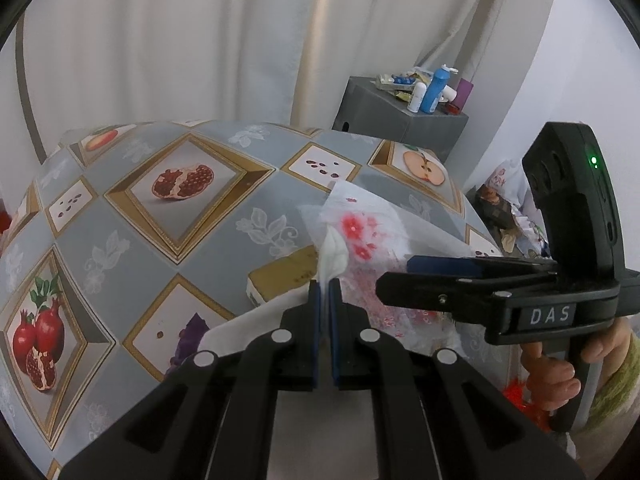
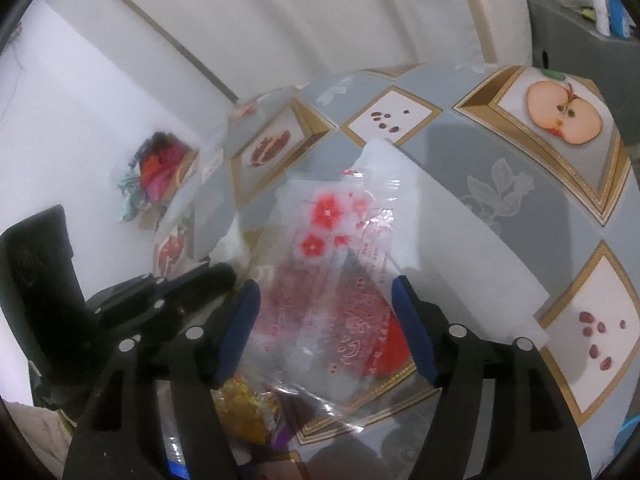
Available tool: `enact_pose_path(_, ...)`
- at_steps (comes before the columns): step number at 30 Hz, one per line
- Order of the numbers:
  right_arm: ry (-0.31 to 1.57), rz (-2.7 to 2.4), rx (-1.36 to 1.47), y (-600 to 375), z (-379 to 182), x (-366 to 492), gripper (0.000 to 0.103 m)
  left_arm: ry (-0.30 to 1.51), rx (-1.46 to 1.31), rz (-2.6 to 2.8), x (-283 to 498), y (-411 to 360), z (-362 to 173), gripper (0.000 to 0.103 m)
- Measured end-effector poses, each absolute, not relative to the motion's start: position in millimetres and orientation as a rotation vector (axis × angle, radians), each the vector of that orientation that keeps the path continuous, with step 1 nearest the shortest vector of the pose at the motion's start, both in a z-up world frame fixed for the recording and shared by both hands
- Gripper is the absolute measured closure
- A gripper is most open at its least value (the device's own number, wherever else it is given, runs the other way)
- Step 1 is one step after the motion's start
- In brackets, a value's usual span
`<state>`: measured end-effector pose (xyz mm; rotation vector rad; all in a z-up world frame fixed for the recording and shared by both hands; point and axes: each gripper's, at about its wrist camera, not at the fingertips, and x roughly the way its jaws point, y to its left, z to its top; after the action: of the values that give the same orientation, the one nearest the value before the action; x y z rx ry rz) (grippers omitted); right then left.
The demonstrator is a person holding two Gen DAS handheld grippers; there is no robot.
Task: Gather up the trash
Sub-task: 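Grasp the clear red-printed plastic bag with the right gripper, then lift the clear bag with the right gripper while the left holds the tissue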
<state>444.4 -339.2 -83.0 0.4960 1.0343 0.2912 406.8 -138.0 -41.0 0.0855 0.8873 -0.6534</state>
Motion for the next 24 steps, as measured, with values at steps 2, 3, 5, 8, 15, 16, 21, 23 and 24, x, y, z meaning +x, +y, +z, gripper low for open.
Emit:
enact_pose_path(2, 1.031, 0.301, 0.515, -340, -84, 444, 0.038, 0.888, 0.086, -0.653, 407, -139, -41, 0.099)
enact_pose_path(3, 1.027, 0.306, 0.532, -341, -85, 444, 0.038, 0.889, 0.086, -0.653, 407, -139, -41, 0.099)
enact_pose_path(5, 1.022, 0.313, 0.54, -341, -85, 443, 0.038, 0.89, 0.084, -0.654, 408, -139, -41, 0.099)
enact_pose_path(8, 1.024, 0.322, 0.539, -340, -84, 440, 0.04, 0.889, 0.086, -0.652, 408, -139, -41, 0.099)
enact_pose_path(15, 1.045, 0.292, 0.543, -345, -87, 439, 0.074, 0.889, 0.075, -0.65, 408, -137, -41, 0.099)
enact_pose_path(16, 1.048, 0.291, 0.555, -348, -88, 438, 0.076, 0.889, 0.073, -0.65, 407, -137, -41, 0.099)
enact_pose_path(21, 1.053, 0.265, 0.577, -357, -90, 432, 0.093, 0.893, 0.064, -0.653, 408, -136, -41, 0.099)
enact_pose_path(23, 1.039, 0.252, 0.53, -356, -82, 425, 0.09, 0.895, 0.063, -0.653, 407, -136, -41, 0.099)
enact_pose_path(24, 1.024, 0.256, 0.481, -352, -74, 420, 0.09, 0.895, 0.063, -0.653, 407, -136, -41, 0.099)
